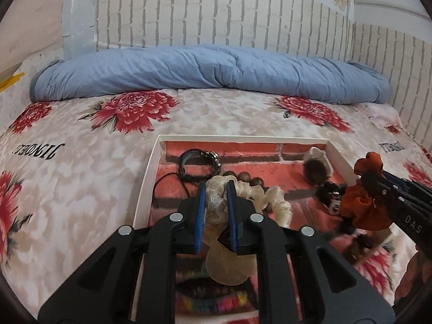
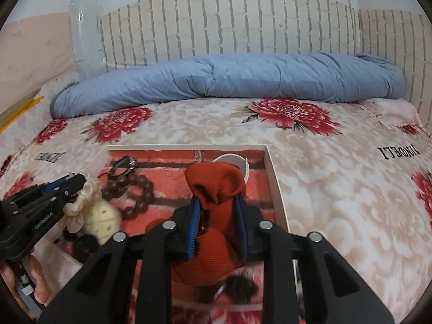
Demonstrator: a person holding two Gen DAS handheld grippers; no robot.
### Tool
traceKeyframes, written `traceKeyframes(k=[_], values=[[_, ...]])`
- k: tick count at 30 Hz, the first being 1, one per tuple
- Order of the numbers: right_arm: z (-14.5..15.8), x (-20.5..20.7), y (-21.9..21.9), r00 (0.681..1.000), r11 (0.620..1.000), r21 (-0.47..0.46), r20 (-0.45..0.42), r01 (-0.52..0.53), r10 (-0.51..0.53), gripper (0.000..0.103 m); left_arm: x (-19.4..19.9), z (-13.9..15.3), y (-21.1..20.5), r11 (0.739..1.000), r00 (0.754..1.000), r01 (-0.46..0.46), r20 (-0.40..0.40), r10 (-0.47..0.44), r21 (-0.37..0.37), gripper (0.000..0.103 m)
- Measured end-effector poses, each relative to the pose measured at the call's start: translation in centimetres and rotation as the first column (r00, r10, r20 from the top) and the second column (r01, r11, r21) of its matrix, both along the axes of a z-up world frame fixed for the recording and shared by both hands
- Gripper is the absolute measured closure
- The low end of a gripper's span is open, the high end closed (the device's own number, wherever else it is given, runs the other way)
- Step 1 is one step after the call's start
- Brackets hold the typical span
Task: Organize jewelry
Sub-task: 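Carry cream scrunchie with left tool while right tool carries orange scrunchie to tray, then open left gripper releasing cream scrunchie while right gripper releases orange scrunchie in tray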
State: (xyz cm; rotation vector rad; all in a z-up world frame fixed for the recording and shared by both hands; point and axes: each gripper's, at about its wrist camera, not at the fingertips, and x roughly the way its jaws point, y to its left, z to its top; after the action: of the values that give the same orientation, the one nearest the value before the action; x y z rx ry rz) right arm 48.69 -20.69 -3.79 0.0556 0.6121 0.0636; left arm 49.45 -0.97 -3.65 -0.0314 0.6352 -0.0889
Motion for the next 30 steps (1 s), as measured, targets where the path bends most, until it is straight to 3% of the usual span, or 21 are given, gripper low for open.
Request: traceKeyframes(k=[7,12,15,20,24,28,30], values=[[-2.0,2.7,0.8,0.999,0.999,-0.039,-0.039,-0.001,-0.001,0.078,2.6,-0.7,-0.5,0.999,1.0,0.007,-0.009,-0.007,0.033,0.088],[-2.6,3.1,1.0,0.998,0.999,-0.051,-0.062,-0.006,0.003,0.068,3.2,-1.3,-0.5,0.999,1.0,-0.007,-0.021,0.008,0.04,0.087],[-2.6,3.0,1.1,0.998,0.999,-0.051,-0.063,-0.014,0.011,0.058,2.9,-1.2,0.0,0.999,0.999,-0.021,-0.024,0.022,0.038,0.077],[-1.4,1.4,1.2,0.999,0.997,-0.07,-0.038,-0.026,0.023,0.036,1.4,0.0,0.5,0.999,0.999,-0.033,-0.004,0.033,0.04,0.043],[0.4,-0.6,0.4,1.0,0.999,-0.036,-0.021,-0.024,0.023,0.021,-1.3,2.0,1.1,0.998,0.998,-0.044,0.036,0.042,0.049,0.03],[2.1,-3.7,0.1,1.0,0.999,-0.042,0.004,-0.024,0.025,0.018,-4.7,3.6,1.8,0.999,0.997,-0.046,0.062,0.044,0.027,0.011],[2.6,-5.4,-0.2,1.0,0.999,-0.031,0.014,-0.025,0.025,0.01,-6.9,4.2,2.0,0.998,0.996,-0.047,0.077,0.045,0.035,0.005]])
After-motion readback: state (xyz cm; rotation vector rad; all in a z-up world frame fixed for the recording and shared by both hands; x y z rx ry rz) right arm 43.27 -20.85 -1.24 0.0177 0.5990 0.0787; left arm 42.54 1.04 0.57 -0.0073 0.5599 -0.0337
